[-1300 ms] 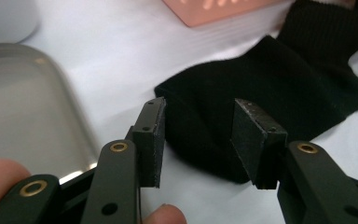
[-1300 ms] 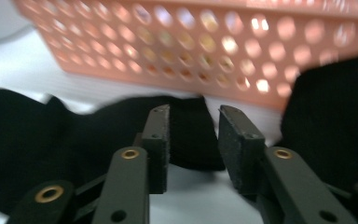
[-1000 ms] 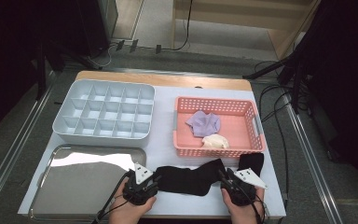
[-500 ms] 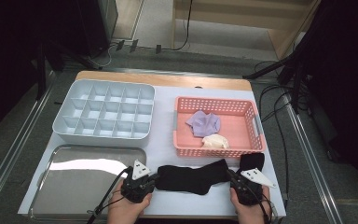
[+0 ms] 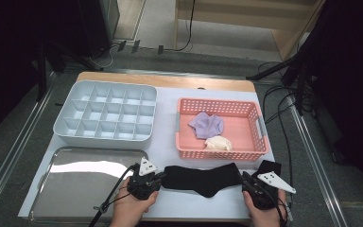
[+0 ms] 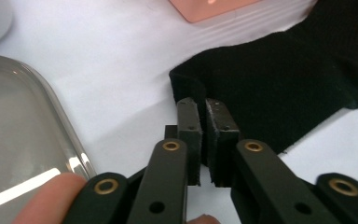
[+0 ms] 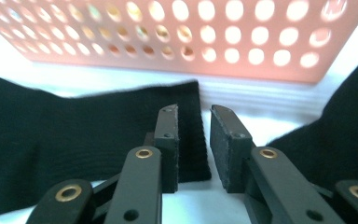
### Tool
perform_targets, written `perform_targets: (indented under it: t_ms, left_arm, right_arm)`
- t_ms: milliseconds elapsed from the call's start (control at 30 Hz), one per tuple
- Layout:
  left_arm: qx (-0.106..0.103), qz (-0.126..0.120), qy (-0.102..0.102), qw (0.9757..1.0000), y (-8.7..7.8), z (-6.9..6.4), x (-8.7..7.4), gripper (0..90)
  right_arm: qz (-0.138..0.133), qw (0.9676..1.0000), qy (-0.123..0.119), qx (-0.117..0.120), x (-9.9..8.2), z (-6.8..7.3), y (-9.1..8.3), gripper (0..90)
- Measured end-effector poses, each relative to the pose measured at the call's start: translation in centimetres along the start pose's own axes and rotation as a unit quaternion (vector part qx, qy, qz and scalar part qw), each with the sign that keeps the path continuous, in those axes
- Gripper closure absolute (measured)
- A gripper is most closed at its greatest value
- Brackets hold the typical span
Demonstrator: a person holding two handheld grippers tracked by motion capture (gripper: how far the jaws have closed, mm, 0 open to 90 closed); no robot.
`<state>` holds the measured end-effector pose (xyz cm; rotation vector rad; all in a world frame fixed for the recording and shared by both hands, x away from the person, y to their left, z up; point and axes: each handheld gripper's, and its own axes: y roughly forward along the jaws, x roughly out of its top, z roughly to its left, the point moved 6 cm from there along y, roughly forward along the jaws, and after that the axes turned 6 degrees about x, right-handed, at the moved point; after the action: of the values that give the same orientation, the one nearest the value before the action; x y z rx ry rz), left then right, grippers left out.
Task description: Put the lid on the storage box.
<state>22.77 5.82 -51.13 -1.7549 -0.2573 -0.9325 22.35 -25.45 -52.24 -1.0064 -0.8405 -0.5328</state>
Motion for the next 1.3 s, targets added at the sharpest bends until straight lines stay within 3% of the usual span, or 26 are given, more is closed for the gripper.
perform_targets:
  t_ms: [67,300,433,633,700,833,900,933,1000,1133,1267,1300]
  left_arm:
    - [0.0,-0.003,-0.003,1.0,-0.2,0.3,0.2,80.1]
    - [-0.033,-0.013,0.007,0.9993,-0.9,-0.4,-0.4,65.3]
    - [-0.054,-0.022,0.017,0.9981,-1.5,-0.7,-0.6,62.3]
    - [-0.058,-0.02,0.019,0.9979,-1.5,-0.6,-1.1,62.1]
    - [-0.058,-0.018,0.019,0.998,-1.5,-0.5,-1.1,62.2]
    - [-0.057,-0.019,0.018,0.998,-1.4,-0.4,-1.1,62.3]
    - [-0.058,-0.019,0.016,0.998,-1.4,-0.4,-1.1,62.3]
    - [-0.059,-0.018,0.017,0.998,-1.4,-0.3,-1.1,62.1]
    - [-0.056,-0.015,0.015,0.9982,-1.3,-0.3,-1.2,62.5]
    - [-0.056,-0.008,0.011,0.9984,-1.0,-0.3,-1.3,65.8]
    - [-0.05,-0.001,0.012,0.9987,-0.8,-0.3,-1.4,71.4]
    - [-0.048,-0.001,0.012,0.9988,-0.7,-0.3,-1.4,72.5]
  right_arm:
    - [-0.018,0.9998,-0.002,0.009,0.6,0.1,-0.7,71.2]
    - [-0.039,0.9986,-0.009,-0.035,0.9,-1.0,-2.2,61.0]
    - [-0.031,0.9981,-0.007,-0.052,0.0,-1.5,-2.3,60.7]
    - [-0.001,0.9965,-0.015,-0.083,-1.1,-2.3,-1.7,60.8]
    - [0.007,0.9959,-0.008,-0.09,-1.4,-2.6,-1.5,66.4]
    - [0.008,0.9946,-0.009,-0.103,-1.4,-2.9,-1.5,86.5]
    - [0.002,0.9958,0.007,-0.091,-1.3,-3.0,-1.7,88.0]
    - [-0.003,0.9956,0.004,-0.094,-1.2,-3.0,-1.8,88.2]
    - [-0.021,0.9947,-0.009,-0.101,-0.8,-2.4,-2.4,88.2]
    - [-0.05,0.9948,-0.03,-0.084,0.4,0.3,-3.0,88.2]
    - [-0.068,0.9953,-0.056,-0.041,1.4,3.9,-2.7,88.2]
    - [-0.068,0.9958,-0.058,-0.02,1.5,5.1,-2.3,88.2]
